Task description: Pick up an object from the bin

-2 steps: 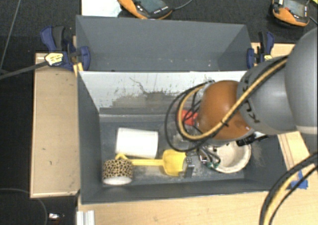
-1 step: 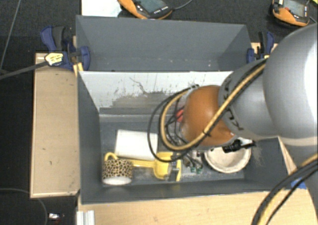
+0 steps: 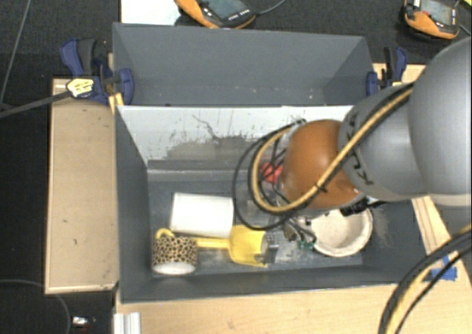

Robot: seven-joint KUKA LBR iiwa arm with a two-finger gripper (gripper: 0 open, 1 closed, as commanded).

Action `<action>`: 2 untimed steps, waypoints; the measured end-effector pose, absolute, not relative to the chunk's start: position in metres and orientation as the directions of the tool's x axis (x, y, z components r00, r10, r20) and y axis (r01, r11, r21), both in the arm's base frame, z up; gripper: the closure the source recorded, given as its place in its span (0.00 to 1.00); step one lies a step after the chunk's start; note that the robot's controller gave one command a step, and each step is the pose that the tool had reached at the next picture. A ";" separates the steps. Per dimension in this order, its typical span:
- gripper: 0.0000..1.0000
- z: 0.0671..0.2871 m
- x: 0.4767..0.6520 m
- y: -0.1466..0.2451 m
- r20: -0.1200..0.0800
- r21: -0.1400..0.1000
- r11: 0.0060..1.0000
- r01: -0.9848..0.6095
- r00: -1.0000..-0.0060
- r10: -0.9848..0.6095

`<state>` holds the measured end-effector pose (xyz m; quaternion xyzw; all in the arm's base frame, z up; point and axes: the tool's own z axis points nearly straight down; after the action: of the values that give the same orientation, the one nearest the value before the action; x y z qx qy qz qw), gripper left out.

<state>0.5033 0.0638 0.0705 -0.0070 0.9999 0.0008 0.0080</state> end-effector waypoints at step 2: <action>0.00 0.071 0.516 0.085 -0.021 0.002 1.000 0.015 -1.000 0.015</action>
Offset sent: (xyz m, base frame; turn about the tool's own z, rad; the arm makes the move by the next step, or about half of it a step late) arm 0.0115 0.0216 -0.0005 0.0271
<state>0.5160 0.0848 0.0708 0.0077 0.9999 0.0009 0.0105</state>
